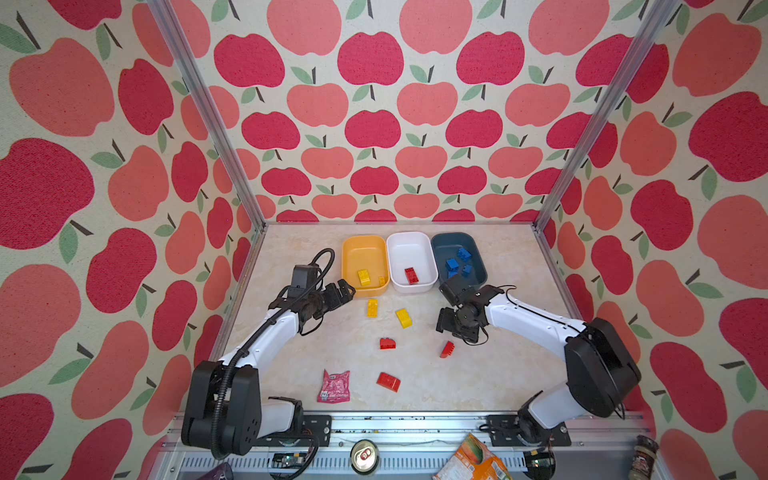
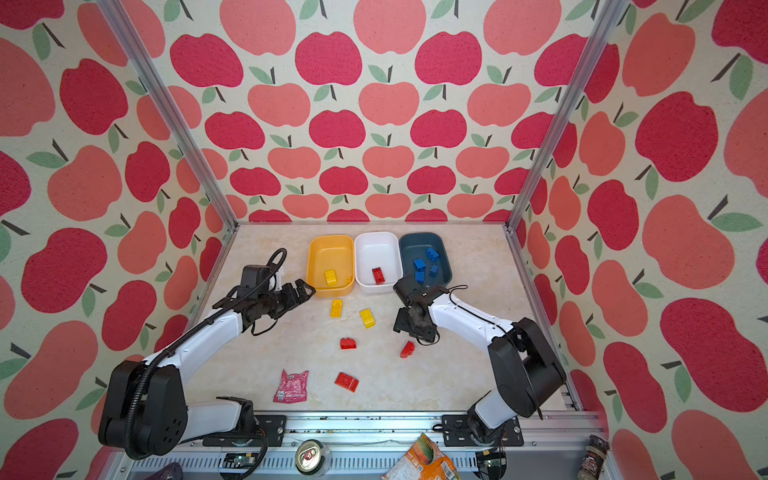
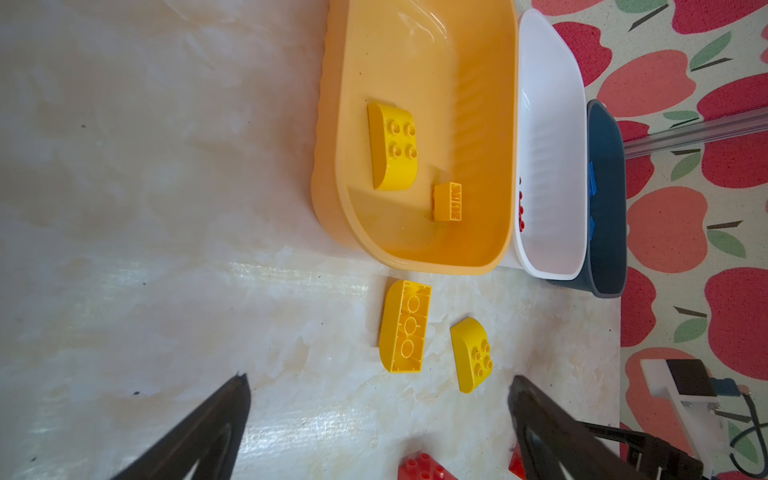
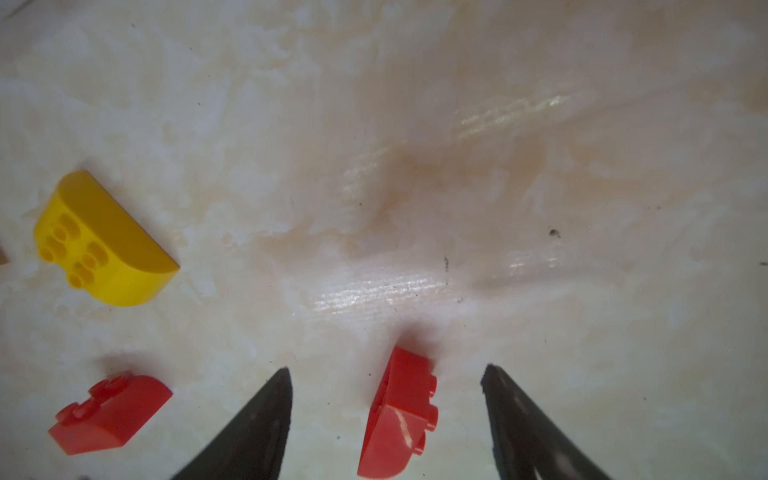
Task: Sort the legos into containers by color
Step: 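Close the right gripper on the red brick and lift it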
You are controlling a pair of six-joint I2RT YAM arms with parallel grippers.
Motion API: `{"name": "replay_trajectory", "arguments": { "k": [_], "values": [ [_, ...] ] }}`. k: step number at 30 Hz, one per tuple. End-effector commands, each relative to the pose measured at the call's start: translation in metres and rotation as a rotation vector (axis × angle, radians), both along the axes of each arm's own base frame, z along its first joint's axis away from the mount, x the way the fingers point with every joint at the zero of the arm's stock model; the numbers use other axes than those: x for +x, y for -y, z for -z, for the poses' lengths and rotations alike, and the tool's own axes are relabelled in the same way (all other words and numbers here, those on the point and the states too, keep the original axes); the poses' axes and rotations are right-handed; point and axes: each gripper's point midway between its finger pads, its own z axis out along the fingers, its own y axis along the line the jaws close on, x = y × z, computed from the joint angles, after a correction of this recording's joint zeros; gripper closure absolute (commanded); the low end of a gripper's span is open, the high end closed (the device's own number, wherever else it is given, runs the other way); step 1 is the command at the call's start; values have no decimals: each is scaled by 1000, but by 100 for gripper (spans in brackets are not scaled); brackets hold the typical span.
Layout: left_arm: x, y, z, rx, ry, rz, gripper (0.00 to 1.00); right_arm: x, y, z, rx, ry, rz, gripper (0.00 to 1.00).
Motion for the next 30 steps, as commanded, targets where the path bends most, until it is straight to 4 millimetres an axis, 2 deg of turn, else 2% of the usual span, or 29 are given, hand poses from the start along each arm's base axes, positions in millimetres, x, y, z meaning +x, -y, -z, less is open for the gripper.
{"name": "replay_trajectory", "arguments": {
  "k": [1,9,15,23,30],
  "values": [
    [-4,2,3,-5,-8,18,1,-19,2,7,10,-70,57,28],
    [-9,1,4,4,-14,22,1,-28,-8,19,13,-103,66,35],
    [-9,0,5,5,-18,19,1,-32,-7,28,-2,-130,75,40],
    [-8,0,7,3,-19,16,1,-36,-3,34,-9,-143,83,59],
    [-9,0,5,2,-14,14,1,-35,-3,33,-9,-133,82,68]
  ]
}}
